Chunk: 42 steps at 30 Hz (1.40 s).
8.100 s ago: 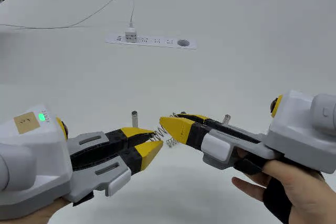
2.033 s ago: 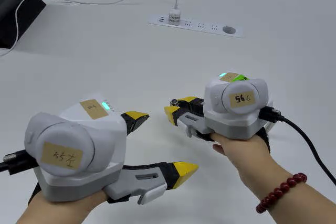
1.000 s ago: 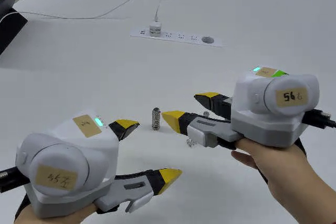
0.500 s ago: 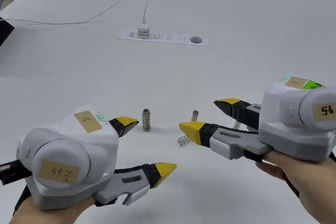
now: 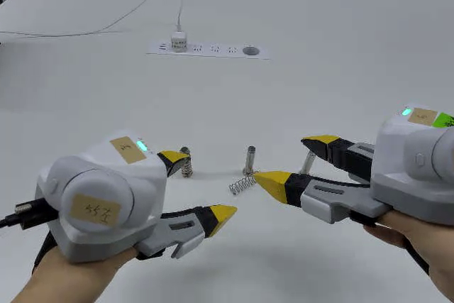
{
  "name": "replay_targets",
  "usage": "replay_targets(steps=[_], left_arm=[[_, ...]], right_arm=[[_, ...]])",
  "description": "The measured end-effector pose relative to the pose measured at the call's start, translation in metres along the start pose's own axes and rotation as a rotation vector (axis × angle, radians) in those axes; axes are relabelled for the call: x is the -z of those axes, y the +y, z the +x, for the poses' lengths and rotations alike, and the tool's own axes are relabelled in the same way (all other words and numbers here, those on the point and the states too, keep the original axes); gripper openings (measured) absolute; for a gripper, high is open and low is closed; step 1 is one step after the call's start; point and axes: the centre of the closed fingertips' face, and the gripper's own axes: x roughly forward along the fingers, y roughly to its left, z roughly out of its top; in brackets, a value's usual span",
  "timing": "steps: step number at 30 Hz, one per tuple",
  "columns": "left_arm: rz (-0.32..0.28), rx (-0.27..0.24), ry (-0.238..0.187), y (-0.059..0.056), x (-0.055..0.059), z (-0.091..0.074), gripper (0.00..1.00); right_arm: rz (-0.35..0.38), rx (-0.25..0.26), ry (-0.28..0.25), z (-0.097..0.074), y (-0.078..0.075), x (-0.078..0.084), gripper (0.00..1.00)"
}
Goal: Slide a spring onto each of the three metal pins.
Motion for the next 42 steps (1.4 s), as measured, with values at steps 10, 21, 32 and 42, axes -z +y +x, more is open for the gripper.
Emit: replay_targets(steps=[10,21,32,42], left_arm=[[0.008,0.031,0.042,-0.001,0.010,0.017,0.48],[0.006,0.056,0.080,-0.002,0.020,0.037,0.39],[0.026,0.081,0.095,-0.002,0.024,0.059,0.33],[-0.028,0.113,0.101,-0.007,0.030,0.069,0.26]], right_arm=[[0.014,-0.008,-0.014,-0.012,-0.001,0.005,0.60],[0.020,0.004,-0.001,-0.021,-0.009,0.020,0.61],[0.084,0.006,-0.007,-0.025,-0.013,0.020,0.61],[0.108,0.012,-0.008,-0.028,-0.014,0.025,0.60]])
